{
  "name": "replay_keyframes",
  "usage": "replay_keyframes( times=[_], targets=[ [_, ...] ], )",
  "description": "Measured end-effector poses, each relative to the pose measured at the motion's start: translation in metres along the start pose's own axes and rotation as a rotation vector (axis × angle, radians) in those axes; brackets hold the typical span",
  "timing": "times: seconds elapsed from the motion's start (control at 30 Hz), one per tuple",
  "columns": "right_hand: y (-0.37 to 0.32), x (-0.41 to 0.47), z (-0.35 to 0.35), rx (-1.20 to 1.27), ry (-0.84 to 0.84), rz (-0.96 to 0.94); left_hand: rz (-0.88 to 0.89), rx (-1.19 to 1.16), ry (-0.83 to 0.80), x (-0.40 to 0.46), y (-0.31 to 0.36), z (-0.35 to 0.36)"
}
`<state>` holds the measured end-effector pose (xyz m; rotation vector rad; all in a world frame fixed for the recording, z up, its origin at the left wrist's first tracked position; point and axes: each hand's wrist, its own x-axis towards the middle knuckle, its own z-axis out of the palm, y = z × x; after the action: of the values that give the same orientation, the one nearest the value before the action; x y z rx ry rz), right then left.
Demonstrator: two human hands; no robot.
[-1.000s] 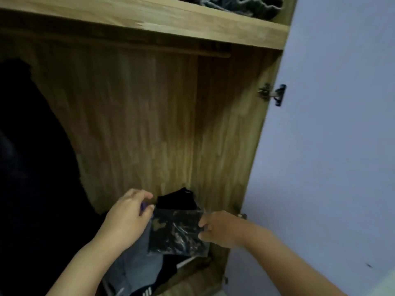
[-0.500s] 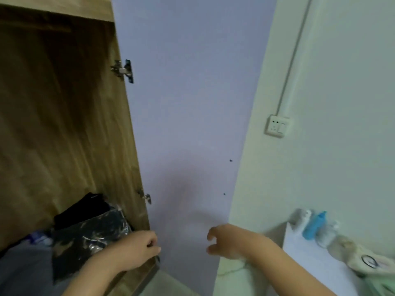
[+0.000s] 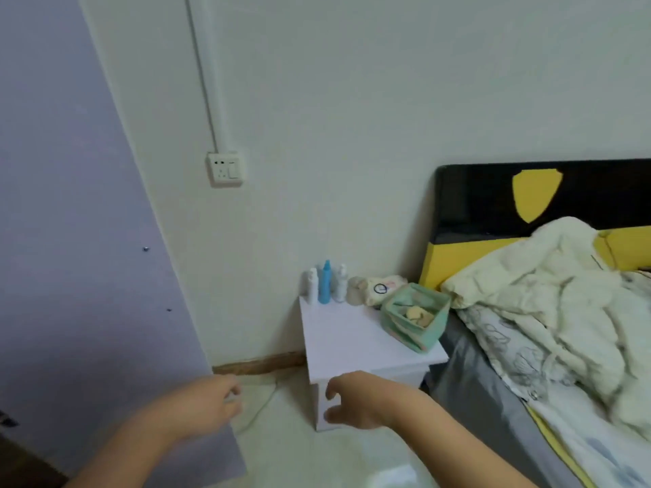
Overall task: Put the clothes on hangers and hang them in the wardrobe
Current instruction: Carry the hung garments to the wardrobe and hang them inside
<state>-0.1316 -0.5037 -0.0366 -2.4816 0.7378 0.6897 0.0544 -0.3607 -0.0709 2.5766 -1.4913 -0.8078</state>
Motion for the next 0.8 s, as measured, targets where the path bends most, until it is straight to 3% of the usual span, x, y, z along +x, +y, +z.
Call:
replay_keyframes(
  times=[0.33, 0.63, 0.8],
  targets=[
    [0.173, -0.095, 0.022, 0.165, 0.085, 0.346, 0.351, 0.196, -0.151, 0.093, 0.182, 0.038],
    [0.341, -0.188, 0.04, 0.309, 0.155, 0.598, 0.474, 0.23, -0.315, 0.142, 0.373, 0.081],
    [0.413, -0.207, 0.042, 0.399, 0.131, 0.694, 0.541, 0.25, -0.366, 0.169, 0.441, 0.101]
  ],
)
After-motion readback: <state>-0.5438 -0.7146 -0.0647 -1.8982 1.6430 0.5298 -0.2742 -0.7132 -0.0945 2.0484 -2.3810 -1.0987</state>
